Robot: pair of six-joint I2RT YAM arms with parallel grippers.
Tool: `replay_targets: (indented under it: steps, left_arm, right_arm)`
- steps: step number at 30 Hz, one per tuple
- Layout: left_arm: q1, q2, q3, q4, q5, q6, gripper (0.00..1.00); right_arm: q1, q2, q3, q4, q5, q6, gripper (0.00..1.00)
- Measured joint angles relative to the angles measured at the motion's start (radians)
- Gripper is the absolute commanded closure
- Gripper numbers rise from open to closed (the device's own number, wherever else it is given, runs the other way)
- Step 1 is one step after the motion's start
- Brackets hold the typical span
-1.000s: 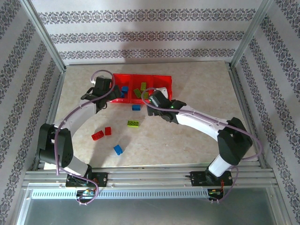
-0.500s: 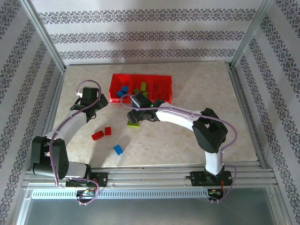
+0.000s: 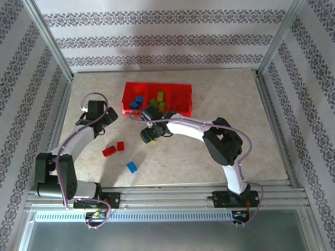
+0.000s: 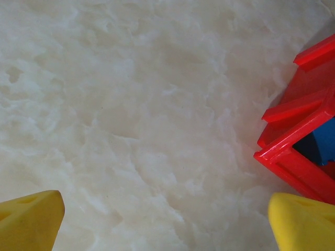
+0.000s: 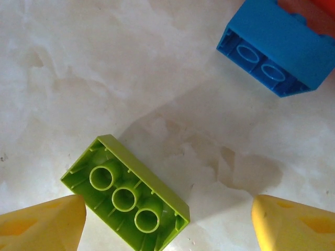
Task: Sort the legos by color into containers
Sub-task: Pick up the lego from the center of the table.
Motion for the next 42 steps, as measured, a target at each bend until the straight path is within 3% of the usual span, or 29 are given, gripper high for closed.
replay_targets:
  steps: [11, 23, 37, 42]
  left_arm:
    - [0.012, 0.0, -0.007, 0.007, 0.019, -0.004, 0.0]
    - [0.02, 0.0, -0.015, 0.007, 0.023, -0.008, 0.0]
    - [0.026, 0.0, -0.017, 0.01, 0.042, -0.015, 0.01]
    - [0.03, 0.0, -0.017, 0.011, 0.049, -0.018, 0.0]
  right_arm:
    - [0.024, 0.056, 0.066, -0.038, 0.01, -0.074, 0.19]
    - [0.049, 0.136, 0.126, -0.084, 0.011, -0.13, 0.26]
    - [0.08, 0.141, 0.135, -0.103, 0.029, -0.152, 0.58]
    - [0.085, 0.141, 0.135, -0.104, 0.029, -0.153, 0.65]
